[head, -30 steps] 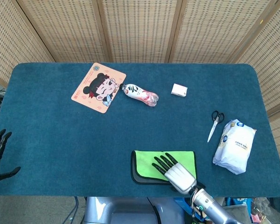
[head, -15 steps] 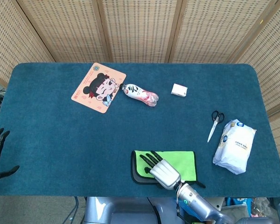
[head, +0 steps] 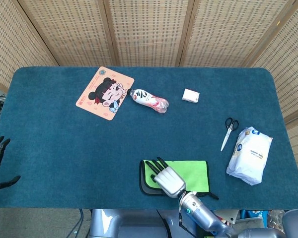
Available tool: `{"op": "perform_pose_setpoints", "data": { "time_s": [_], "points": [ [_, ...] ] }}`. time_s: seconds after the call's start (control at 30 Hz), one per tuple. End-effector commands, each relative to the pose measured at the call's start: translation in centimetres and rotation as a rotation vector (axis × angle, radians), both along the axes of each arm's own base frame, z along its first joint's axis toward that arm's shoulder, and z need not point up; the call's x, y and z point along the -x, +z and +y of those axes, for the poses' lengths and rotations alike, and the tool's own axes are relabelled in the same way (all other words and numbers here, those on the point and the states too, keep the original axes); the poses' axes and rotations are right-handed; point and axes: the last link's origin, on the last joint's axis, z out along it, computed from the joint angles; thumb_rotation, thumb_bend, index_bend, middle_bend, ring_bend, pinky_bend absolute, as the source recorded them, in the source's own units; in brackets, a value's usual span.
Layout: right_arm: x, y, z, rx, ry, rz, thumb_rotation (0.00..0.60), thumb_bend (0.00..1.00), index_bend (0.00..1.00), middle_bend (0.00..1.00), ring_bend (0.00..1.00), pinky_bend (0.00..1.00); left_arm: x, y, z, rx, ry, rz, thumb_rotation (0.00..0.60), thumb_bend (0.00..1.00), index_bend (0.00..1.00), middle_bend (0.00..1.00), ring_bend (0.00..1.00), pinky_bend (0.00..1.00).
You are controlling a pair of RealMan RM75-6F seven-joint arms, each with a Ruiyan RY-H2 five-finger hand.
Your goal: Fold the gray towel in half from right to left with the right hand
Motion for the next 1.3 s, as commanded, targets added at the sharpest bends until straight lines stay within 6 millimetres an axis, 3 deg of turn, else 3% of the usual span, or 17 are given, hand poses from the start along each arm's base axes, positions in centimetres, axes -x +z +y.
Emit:
{"op": "perform_pose_setpoints", "data": {
  "time_s": [0.03,0.47,1.17,1.3],
  "points": [
    [-0.1,-0.2,0.0,0.000,0.000,0.006,0.600,0.30,0.46,0.00,0.00,0.00,0.0,0.0,0.0,0.000,0.001,0.001,0.600,0.08,0.00,0.00,0.00,0.00],
    [-0.7,-1.2,0.8,-0.022,0.009,0.026,0.600,0.30,0.47,0.00,0.00,0.00,0.1,0.0,0.1,0.002,0.007,0.002,0.600,0.08,0.00,0.00,0.00,0.00],
    [-0.1,-1.6,0.5,0.009,0.036,0.073,0.600,0.32,0.47,0.00,0.00,0.00,0.1,0.0,0.1,0.000,0.006,0.001,0.600,0.08,0.00,0.00,0.00,0.00],
    [-0.1,-1.7,0.6,0.008,0.040,0.075,0.600,0.36,0.48,0.00,0.00,0.00,0.1,0.0,0.1,0.001,0.006,0.001,0.600,0.08,0.00,0.00,0.00,0.00]
  ]
}}
